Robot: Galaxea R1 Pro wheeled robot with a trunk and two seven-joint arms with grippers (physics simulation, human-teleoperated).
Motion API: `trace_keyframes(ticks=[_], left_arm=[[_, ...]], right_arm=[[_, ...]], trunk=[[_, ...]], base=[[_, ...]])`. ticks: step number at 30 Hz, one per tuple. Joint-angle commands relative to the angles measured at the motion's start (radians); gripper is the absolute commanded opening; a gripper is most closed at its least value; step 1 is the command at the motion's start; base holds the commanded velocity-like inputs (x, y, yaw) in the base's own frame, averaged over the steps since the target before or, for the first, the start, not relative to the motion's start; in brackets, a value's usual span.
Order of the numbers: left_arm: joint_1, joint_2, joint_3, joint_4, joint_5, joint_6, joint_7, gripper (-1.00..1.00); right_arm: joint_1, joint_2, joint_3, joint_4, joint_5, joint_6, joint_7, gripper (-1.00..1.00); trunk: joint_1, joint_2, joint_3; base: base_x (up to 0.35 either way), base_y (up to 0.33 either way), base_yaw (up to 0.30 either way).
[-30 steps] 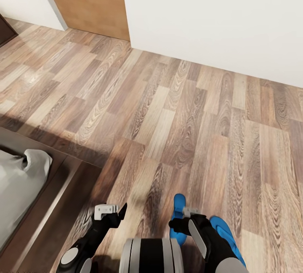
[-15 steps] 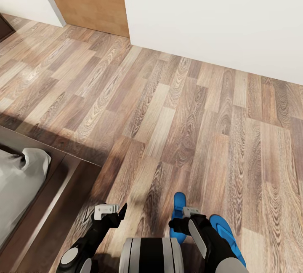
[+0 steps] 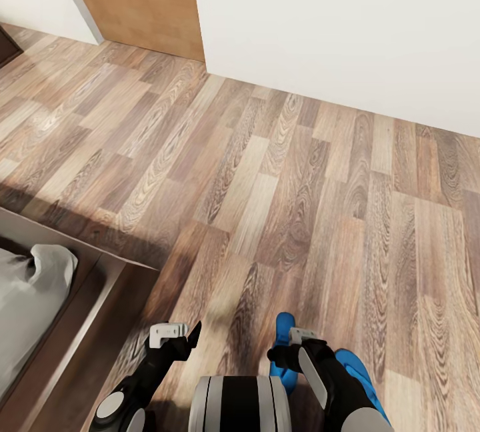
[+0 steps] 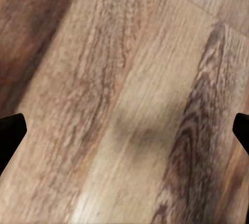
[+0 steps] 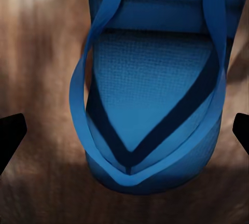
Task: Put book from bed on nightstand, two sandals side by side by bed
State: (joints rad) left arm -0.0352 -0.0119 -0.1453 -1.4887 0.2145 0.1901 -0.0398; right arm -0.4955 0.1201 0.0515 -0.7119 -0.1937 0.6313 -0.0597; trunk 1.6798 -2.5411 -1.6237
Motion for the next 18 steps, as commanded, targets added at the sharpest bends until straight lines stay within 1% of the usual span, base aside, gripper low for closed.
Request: trace_keyframes(ticks=[1, 10, 14, 18], left_arm=[[0.000, 0.000, 0.001, -0.001, 0.009, 0.006, -0.003, 1.00], [0.000, 0.000, 0.001, -0.001, 0.009, 0.006, -0.003, 1.00], [0.000, 0.000, 0.001, -0.002, 0.009, 0.006, -0.003, 1.00], [0.000, 0.000, 0.001, -0.002, 0.009, 0.006, -0.003, 1.00]], right_arm=[[0.000, 0.000, 0.002, -0.001, -0.009, 0.004, -0.006, 1.00], [0.000, 0.000, 0.002, -0.001, -0.009, 0.004, -0.006, 1.00], [0.000, 0.000, 0.002, -0.001, -0.009, 0.004, -0.006, 1.00], [0.000, 0.000, 0.002, -0.001, -0.009, 0.004, -0.006, 1.00]], trunk=[[0.000, 0.000, -0.001], [0.000, 0.000, -0.001], [0.002, -0.001, -0.016], [0.002, -0.001, -0.016]], base=[[0.023, 0.000, 0.000], [0.004, 0.000, 0.000], [0.000, 0.000, 0.000], [0.000, 0.000, 0.000]])
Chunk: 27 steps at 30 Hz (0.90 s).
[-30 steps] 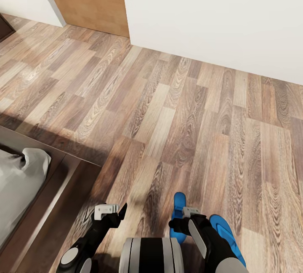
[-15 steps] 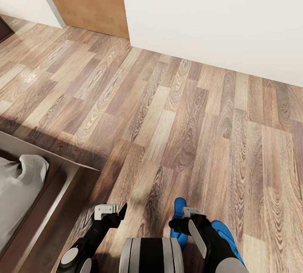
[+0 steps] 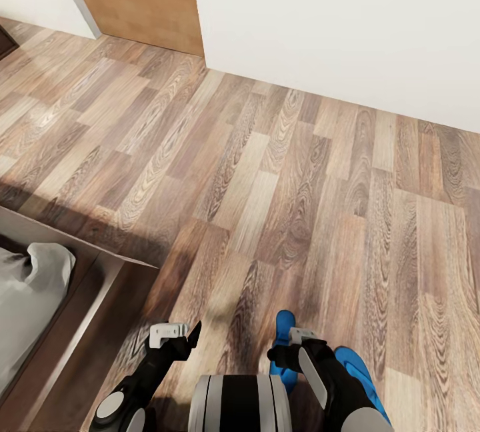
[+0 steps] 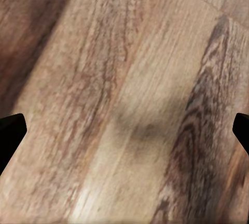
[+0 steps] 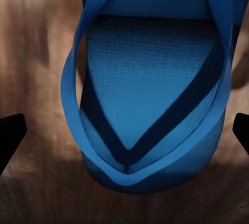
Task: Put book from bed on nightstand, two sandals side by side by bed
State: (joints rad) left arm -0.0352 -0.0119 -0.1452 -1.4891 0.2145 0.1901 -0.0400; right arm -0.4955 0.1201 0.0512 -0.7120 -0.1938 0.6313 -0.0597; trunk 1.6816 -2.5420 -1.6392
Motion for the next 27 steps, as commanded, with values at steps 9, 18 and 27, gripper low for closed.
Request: trace_keyframes(ticks=[9, 18, 27], left_arm=[[0.000, 0.000, 0.002, -0.001, 0.009, 0.006, -0.003, 1.00], [0.000, 0.000, 0.001, -0.002, 0.009, 0.006, -0.003, 1.00], [0.000, 0.000, 0.001, -0.002, 0.009, 0.006, -0.003, 1.00]], right_arm=[[0.000, 0.000, 0.003, -0.001, -0.009, 0.004, -0.006, 1.00], [0.000, 0.000, 0.003, -0.001, -0.009, 0.004, -0.006, 1.00], [0.000, 0.000, 0.003, -0.003, -0.009, 0.004, -0.006, 1.00]], trunk=[[0.001, -0.001, -0.012], [0.002, -0.001, -0.020], [0.002, -0.001, -0.020]], base=[[0.000, 0.000, 0.000], [0.000, 0.000, 0.000], [0.000, 0.000, 0.000]])
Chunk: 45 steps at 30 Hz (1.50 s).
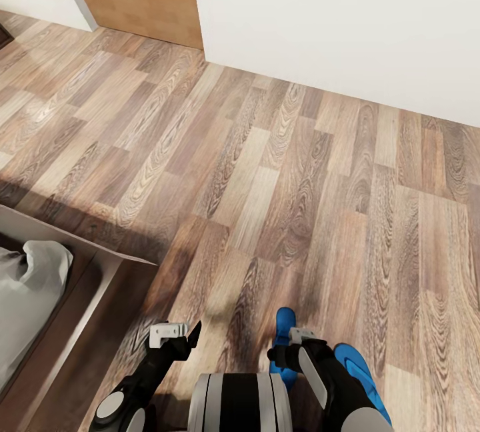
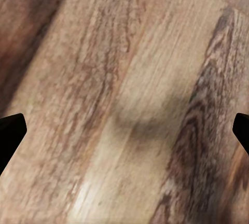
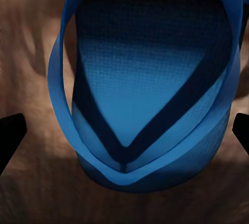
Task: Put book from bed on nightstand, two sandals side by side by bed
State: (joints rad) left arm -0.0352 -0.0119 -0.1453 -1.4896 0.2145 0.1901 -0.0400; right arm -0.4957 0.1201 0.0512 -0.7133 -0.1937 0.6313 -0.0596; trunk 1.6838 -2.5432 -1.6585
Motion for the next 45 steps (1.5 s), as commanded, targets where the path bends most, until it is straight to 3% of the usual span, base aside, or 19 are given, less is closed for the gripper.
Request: trace_keyframes(ticks=[1, 21, 24, 37, 41, 45], left_arm=[[0.000, 0.000, 0.001, -0.001, 0.009, 0.006, -0.003, 1.00], [0.000, 0.000, 0.001, -0.001, 0.009, 0.006, -0.003, 1.00], [0.000, 0.000, 0.002, -0.001, 0.009, 0.006, -0.003, 1.00], [0.000, 0.000, 0.001, -0.001, 0.009, 0.006, -0.003, 1.00], [0.000, 0.000, 0.001, -0.001, 0.009, 0.006, -0.003, 1.00], [0.000, 0.000, 0.001, -0.001, 0.009, 0.006, -0.003, 1.00]], right_arm=[[0.000, 0.000, 0.003, -0.001, -0.009, 0.004, -0.006, -1.00], [0.000, 0.000, 0.003, -0.002, -0.009, 0.004, -0.005, -1.00], [0.000, 0.000, 0.003, -0.002, -0.009, 0.004, -0.005, -1.00], [0.000, 0.000, 0.003, -0.002, -0.009, 0.004, -0.005, -1.00], [0.000, 0.000, 0.003, -0.002, -0.009, 0.004, -0.005, -1.00], [0.000, 0.000, 0.003, -0.002, -0.009, 0.004, -0.005, -1.00]], trunk=[[0.000, 0.000, -0.001], [0.000, 0.000, -0.001], [-0.001, 0.000, 0.011], [-0.001, 0.000, 0.011], [-0.003, 0.001, 0.027], [-0.003, 0.001, 0.027]], base=[[0.000, 0.000, 0.000], [0.000, 0.000, 0.000], [0.000, 0.000, 0.000], [0.000, 0.000, 0.000], [0.000, 0.000, 0.000], [0.000, 0.000, 0.000]])
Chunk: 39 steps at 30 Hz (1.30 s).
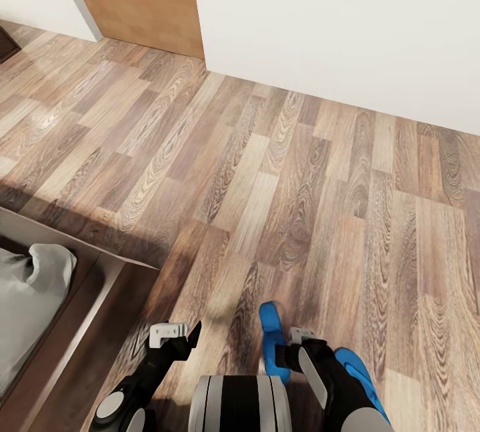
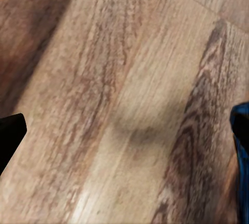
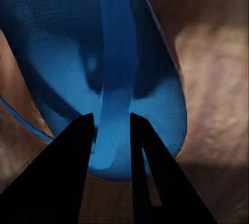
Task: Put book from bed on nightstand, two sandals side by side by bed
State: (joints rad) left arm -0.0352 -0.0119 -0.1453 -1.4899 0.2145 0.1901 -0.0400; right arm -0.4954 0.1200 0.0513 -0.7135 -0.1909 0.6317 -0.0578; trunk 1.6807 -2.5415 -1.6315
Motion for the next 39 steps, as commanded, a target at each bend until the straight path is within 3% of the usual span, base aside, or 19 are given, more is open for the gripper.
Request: trace_keyframes(ticks=[1, 14, 20, 28, 39], left_arm=[[0.000, 0.000, 0.001, -0.001, 0.009, 0.006, -0.003, 1.00], [0.000, 0.000, 0.001, -0.001, 0.009, 0.006, -0.003, 1.00], [0.000, 0.000, 0.001, -0.001, 0.009, 0.006, -0.003, 1.00], [0.000, 0.000, 0.001, -0.001, 0.009, 0.006, -0.003, 1.00], [0.000, 0.000, 0.001, -0.001, 0.009, 0.006, -0.003, 1.00]], right_arm=[[0.000, 0.000, 0.002, -0.001, -0.012, 0.004, -0.007, -1.00], [0.000, 0.000, 0.002, -0.001, -0.012, 0.003, -0.005, -1.00], [0.000, 0.000, 0.002, -0.001, -0.012, 0.003, -0.004, -1.00], [0.000, 0.000, 0.002, -0.001, -0.012, 0.004, -0.004, -1.00], [0.000, 0.000, 0.002, -0.001, -0.012, 0.003, -0.002, -1.00]], trunk=[[0.000, 0.000, -0.001], [0.000, 0.000, -0.001], [-0.003, 0.001, 0.023], [-0.003, 0.001, 0.027], [-0.008, 0.004, 0.069]], base=[[0.000, 0.000, 0.000], [0.000, 0.000, 0.000], [0.000, 0.000, 0.000], [0.000, 0.000, 0.000], [0.000, 0.000, 0.000]])
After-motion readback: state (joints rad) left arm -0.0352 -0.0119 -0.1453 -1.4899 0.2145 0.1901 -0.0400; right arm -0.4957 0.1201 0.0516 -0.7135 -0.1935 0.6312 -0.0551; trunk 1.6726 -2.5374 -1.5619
